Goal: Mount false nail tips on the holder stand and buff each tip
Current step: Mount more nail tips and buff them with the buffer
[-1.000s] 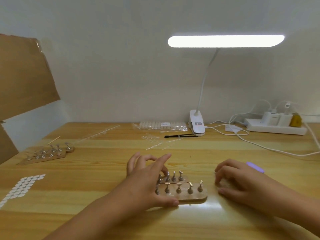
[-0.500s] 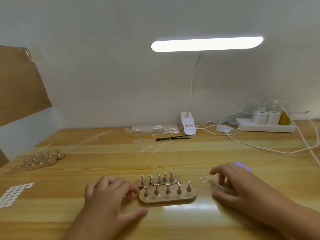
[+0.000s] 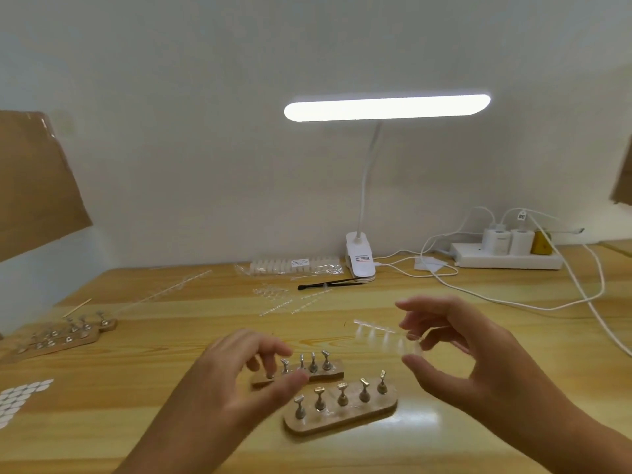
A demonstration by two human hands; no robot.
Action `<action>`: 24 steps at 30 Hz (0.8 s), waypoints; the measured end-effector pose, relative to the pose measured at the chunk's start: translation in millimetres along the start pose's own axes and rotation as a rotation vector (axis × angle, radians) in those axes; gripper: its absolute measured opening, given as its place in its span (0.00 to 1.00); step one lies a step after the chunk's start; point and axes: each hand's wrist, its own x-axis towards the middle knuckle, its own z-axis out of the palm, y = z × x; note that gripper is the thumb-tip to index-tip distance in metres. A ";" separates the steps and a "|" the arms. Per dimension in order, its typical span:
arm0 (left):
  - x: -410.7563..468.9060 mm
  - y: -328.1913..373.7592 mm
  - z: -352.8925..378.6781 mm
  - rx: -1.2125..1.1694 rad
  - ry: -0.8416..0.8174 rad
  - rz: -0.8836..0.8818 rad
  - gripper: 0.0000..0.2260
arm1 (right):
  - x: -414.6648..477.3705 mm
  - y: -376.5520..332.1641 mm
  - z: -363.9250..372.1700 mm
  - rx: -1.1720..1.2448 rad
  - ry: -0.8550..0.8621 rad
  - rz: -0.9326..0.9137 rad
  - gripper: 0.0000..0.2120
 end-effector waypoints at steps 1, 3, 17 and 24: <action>1.6 8.6 -0.2 -0.169 -0.018 -0.015 0.34 | 1.3 -7.9 2.7 -0.037 -0.010 -0.061 0.22; 5.5 25.4 6.9 -0.434 -0.177 -0.080 0.35 | 3.8 -20.5 9.9 -0.177 -0.052 -0.191 0.23; -1.7 20.2 37.9 -0.931 -0.297 -0.312 0.16 | -17.0 -16.7 31.1 -0.196 -0.070 -0.224 0.10; -14.2 27.8 36.6 -0.841 -0.234 -0.223 0.09 | -17.3 -27.4 30.6 0.236 -0.097 0.036 0.03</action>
